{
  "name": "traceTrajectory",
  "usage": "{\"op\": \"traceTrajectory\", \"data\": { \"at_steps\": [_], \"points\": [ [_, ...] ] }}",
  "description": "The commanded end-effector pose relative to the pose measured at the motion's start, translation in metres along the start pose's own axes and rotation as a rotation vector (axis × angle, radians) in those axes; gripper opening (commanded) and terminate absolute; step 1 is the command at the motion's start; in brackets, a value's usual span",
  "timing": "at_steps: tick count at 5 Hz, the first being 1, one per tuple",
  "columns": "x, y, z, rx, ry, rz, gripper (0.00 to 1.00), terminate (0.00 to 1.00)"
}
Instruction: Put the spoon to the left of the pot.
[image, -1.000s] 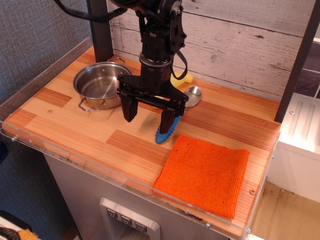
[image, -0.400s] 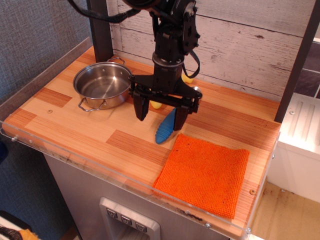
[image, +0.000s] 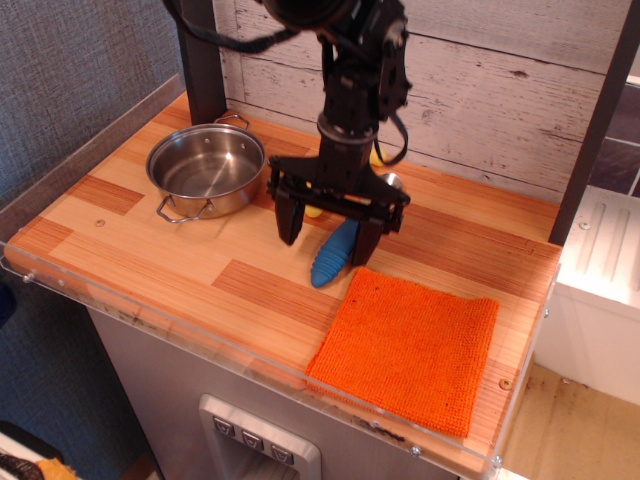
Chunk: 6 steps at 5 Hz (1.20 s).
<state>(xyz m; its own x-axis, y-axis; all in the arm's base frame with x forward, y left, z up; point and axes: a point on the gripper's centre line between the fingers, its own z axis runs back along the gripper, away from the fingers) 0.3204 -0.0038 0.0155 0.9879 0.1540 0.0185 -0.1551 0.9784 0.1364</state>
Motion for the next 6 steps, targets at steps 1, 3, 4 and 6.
{"op": "traceTrajectory", "data": {
  "at_steps": [1,3,4,6],
  "points": [
    [0.008,-0.008,-0.001,0.011,-0.021,-0.025,0.0,0.0],
    [0.013,-0.008,0.032,-0.038,-0.088,-0.072,0.0,0.0],
    [0.008,0.007,0.064,-0.111,-0.182,-0.116,0.0,0.0],
    [-0.029,0.104,0.109,-0.09,-0.216,-0.137,0.0,0.0]
  ]
}}
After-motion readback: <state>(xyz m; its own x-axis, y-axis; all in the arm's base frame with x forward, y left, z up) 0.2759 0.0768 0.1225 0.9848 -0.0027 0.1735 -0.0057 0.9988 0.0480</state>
